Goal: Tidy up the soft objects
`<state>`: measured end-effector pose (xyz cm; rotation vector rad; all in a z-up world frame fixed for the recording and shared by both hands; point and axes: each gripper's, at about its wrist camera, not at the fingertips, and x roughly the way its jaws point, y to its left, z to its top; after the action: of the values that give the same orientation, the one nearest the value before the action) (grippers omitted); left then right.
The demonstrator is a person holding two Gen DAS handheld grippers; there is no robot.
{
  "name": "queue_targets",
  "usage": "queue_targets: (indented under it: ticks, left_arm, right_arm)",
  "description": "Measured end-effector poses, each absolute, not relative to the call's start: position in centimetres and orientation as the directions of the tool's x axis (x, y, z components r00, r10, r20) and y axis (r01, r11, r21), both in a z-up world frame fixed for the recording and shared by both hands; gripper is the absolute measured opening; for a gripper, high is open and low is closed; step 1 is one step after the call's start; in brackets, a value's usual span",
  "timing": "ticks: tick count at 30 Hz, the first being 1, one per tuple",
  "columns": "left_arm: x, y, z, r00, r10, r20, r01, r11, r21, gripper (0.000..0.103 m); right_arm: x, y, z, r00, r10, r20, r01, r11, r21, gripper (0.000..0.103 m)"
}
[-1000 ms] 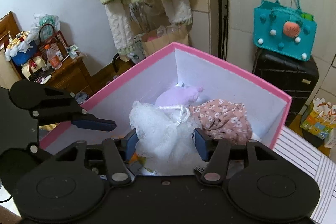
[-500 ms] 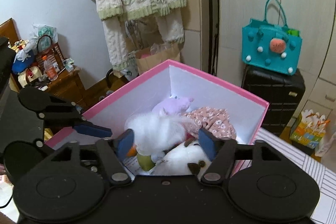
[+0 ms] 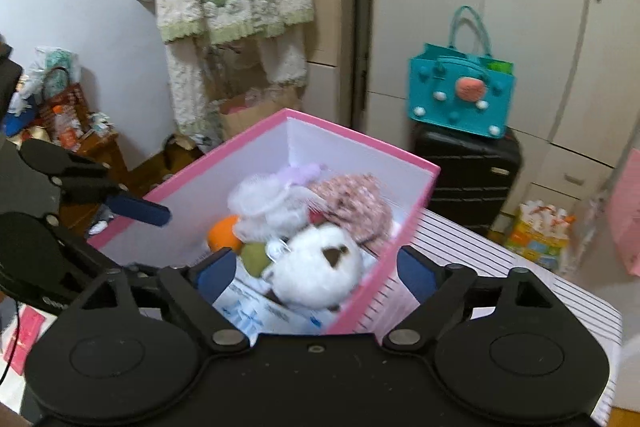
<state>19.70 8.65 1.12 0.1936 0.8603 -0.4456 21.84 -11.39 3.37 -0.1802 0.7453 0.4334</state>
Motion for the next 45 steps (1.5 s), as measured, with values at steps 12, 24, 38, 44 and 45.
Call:
queue_targets:
  ticks: [12, 24, 38, 44, 45]
  left_arm:
    - [16.3, 7.3, 3.5, 0.587, -0.247, -0.771, 0.383, 0.924, -0.004, 0.101]
    - [11.7, 6.4, 2.9, 0.611, -0.196, -0.767, 0.218, 0.973, -0.074, 0.101]
    - [9.1, 5.4, 3.7, 0.662, -0.172, -0.729, 0.165, 0.983, -0.081, 0.101]
    - [7.5, 4.7, 3.8, 0.697, -0.164, -0.698, 0.169, 0.984, -0.061, 0.101]
    - [7.3, 4.6, 3.8, 0.701, -0.164, -0.694, 0.168, 0.984, -0.062, 0.101]
  right_arm:
    - [13.9, -14.8, 5.4, 0.806, 0.163, -0.569, -0.288, 0.948, -0.137, 0.097]
    - [8.4, -17.0, 5.5, 0.825, 0.003, -0.565, -0.096, 0.986, -0.135, 0.097]
    - [5.1, -18.2, 5.8, 0.792, -0.025, -0.610, -0.017, 0.998, -0.064, 0.103]
    - [3.8, -18.2, 5.7, 0.799, -0.035, -0.601, 0.009, 0.999, -0.047, 0.103]
    - [3.6, -18.1, 5.7, 0.802, -0.044, -0.596, 0.017, 0.999, -0.051, 0.103]
